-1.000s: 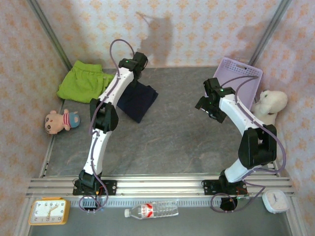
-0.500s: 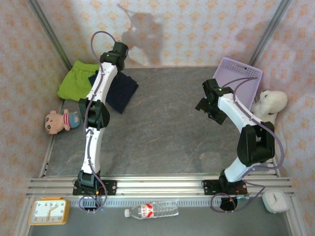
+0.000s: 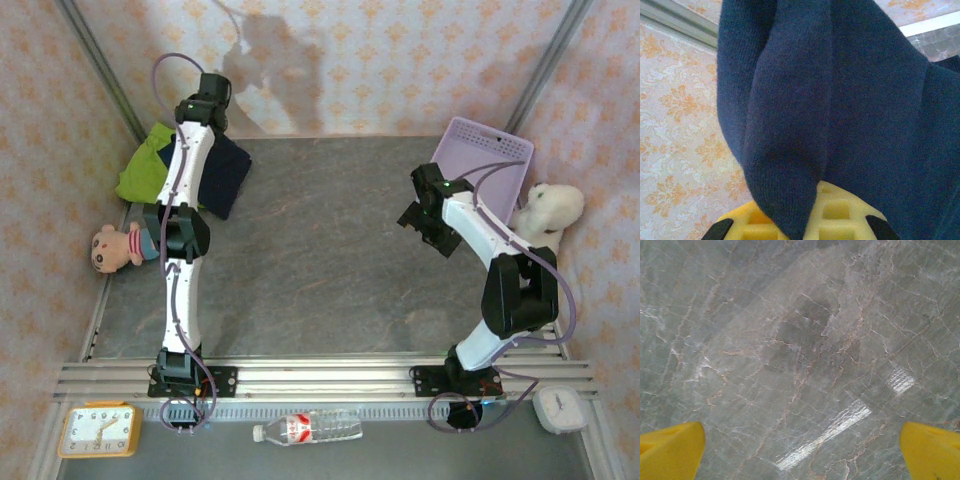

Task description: Fold and stack the mixed laundry pile

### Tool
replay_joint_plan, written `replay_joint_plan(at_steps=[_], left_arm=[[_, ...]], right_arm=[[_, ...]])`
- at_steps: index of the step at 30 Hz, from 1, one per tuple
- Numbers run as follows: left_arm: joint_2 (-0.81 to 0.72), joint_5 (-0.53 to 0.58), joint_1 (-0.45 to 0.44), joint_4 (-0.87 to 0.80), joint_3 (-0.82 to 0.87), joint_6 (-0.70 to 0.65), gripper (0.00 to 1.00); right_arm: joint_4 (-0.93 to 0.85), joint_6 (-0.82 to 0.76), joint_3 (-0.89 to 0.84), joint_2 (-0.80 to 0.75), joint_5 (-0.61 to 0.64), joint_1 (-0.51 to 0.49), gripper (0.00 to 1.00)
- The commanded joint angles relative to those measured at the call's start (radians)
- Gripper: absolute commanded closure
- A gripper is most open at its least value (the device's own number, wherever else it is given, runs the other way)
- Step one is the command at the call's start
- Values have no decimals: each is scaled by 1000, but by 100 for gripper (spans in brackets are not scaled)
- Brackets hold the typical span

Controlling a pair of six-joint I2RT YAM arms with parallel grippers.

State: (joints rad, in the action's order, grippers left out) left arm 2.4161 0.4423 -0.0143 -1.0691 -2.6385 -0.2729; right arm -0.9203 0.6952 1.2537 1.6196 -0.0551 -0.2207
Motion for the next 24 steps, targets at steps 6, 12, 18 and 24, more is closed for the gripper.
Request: replay_joint_plan(at_steps=[6,12,18,24], left_arm=[[-117,-52,39,56,-59,16,100],[-66,26,129,144,-15,36,100],[-11,162,276,195,32,125,0],[-81,-19,275,135,-4,211,0]], right_arm=[[-6,63,-35,-5,14,-7,1],[-21,66,-3,19,18,-35,1],[-49,60,24,7,21,-55,1],[-34,57,53,8,15,-58,1]])
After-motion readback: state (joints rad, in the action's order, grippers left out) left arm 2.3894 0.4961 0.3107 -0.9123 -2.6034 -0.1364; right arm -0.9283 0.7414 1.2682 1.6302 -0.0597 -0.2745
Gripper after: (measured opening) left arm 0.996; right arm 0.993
